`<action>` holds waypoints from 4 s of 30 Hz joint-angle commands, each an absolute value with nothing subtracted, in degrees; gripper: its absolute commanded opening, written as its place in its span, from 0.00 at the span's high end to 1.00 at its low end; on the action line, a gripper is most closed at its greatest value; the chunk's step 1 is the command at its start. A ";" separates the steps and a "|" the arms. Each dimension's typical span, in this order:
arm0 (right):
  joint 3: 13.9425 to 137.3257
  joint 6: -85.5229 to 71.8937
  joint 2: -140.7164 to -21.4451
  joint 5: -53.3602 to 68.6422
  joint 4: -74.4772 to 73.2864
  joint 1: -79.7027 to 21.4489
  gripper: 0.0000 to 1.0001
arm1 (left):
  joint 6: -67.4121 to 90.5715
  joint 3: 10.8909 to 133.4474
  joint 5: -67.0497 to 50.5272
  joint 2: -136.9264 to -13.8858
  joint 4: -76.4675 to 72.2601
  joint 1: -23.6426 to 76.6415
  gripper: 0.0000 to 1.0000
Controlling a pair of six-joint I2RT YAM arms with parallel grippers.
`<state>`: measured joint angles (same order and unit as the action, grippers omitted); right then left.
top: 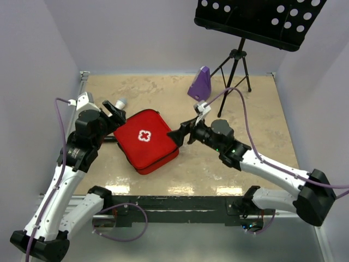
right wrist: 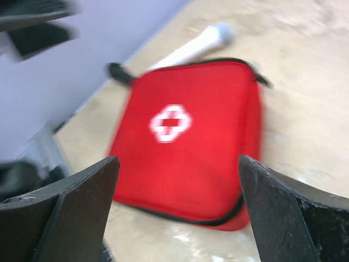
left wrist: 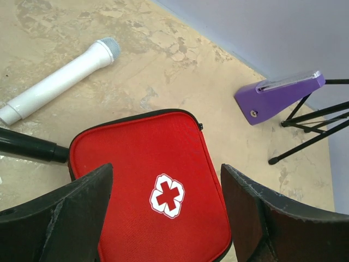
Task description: Organize the medicine kit
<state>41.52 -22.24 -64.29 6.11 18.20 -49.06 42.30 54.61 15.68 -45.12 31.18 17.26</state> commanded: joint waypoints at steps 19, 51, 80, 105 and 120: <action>49.50 -29.62 -98.71 18.72 25.48 -39.55 0.12 | 41.93 28.12 -1.38 -50.69 20.40 16.96 0.21; 54.46 -31.91 -77.14 -5.71 9.75 -37.09 0.04 | 38.21 48.37 18.72 -54.63 26.97 21.97 0.21; 42.73 -27.16 -89.31 15.64 22.32 -35.94 0.15 | 47.82 20.12 -6.86 -52.90 -4.12 23.47 0.34; 31.55 -44.12 -63.38 -9.49 7.39 -58.70 0.11 | 38.49 44.22 9.42 -57.33 17.93 14.85 0.32; 36.82 -49.22 -72.50 -13.72 6.14 -61.72 0.02 | 39.11 38.94 0.89 -59.23 10.02 15.56 0.32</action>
